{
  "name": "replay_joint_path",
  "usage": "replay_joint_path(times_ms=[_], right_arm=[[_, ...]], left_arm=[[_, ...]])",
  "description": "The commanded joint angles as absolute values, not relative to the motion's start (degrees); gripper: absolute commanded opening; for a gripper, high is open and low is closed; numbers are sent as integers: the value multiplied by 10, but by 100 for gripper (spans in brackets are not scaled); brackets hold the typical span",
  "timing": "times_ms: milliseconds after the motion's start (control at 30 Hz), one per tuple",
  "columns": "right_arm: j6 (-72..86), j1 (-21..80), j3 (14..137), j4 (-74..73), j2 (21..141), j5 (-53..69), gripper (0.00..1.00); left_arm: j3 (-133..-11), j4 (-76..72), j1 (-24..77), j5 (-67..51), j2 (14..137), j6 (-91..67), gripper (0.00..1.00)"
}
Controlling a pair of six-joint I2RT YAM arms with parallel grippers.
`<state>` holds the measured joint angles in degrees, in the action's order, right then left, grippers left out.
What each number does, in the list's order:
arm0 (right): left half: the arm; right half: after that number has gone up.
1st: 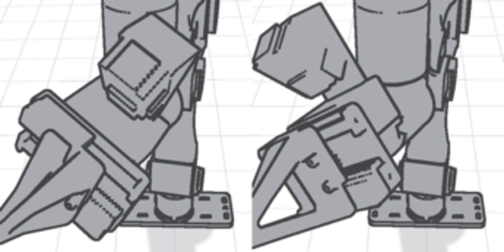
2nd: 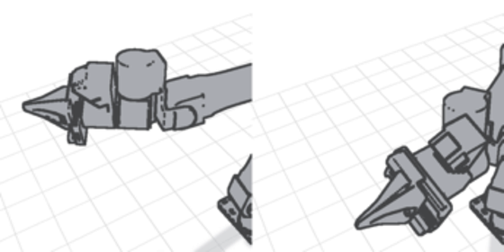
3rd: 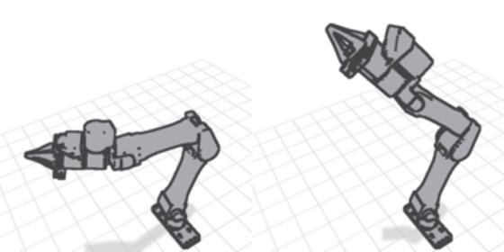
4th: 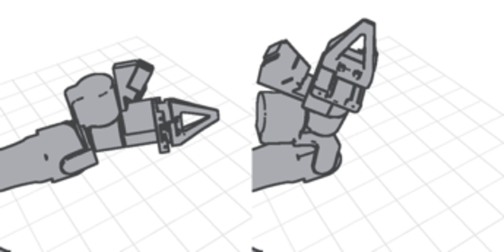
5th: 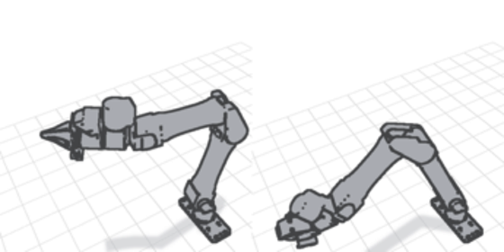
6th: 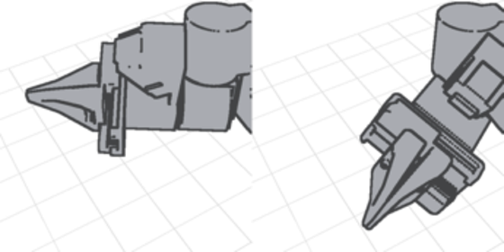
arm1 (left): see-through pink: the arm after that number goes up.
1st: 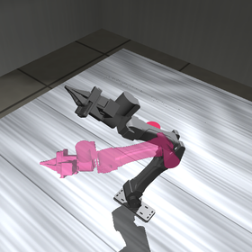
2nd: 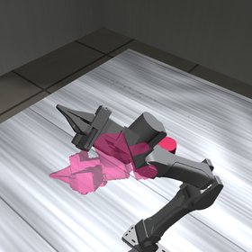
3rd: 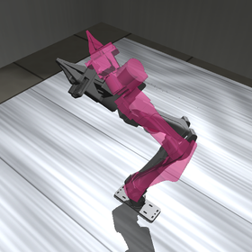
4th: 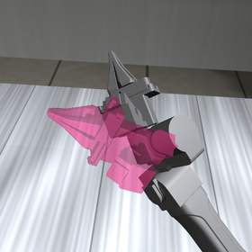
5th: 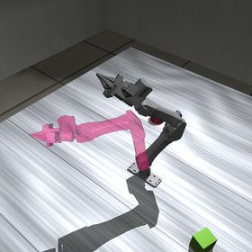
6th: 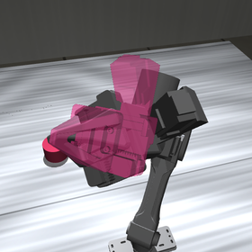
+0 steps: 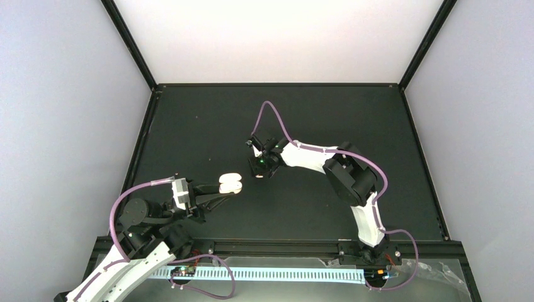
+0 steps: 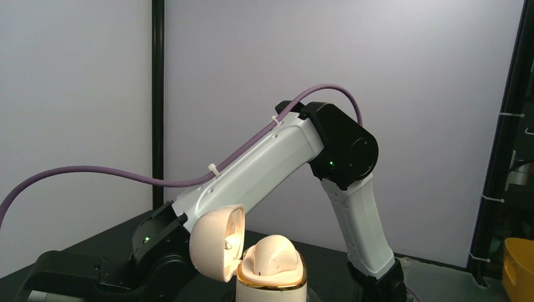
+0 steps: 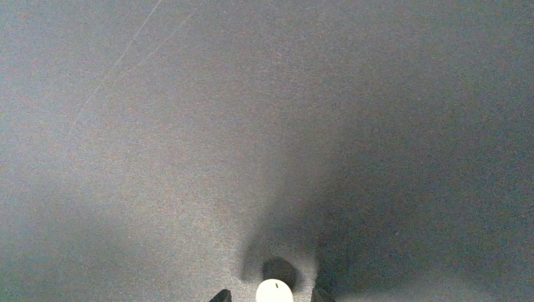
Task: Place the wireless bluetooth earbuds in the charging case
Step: Pick up the earbud from the center of the board.
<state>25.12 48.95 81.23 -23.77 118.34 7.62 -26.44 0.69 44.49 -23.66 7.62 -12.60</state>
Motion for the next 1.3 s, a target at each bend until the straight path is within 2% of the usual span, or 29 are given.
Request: replay_joint_path(times_ms=[0,467,833,1267], right_arm=[[242,497,830,-254,1196,62,31],[238,501,832,-263,1202,49,21],[237,502,842,-270,1209,48,22],[237,502,839,-267,1205,41,11]], left_arm=[[-270,3,446,-240,73,-130,2],[-270,3,446,-240,73,-130,2],[-270,3,446,-240,74,-131,2],[-270,3,446,-241,73,-132,2]])
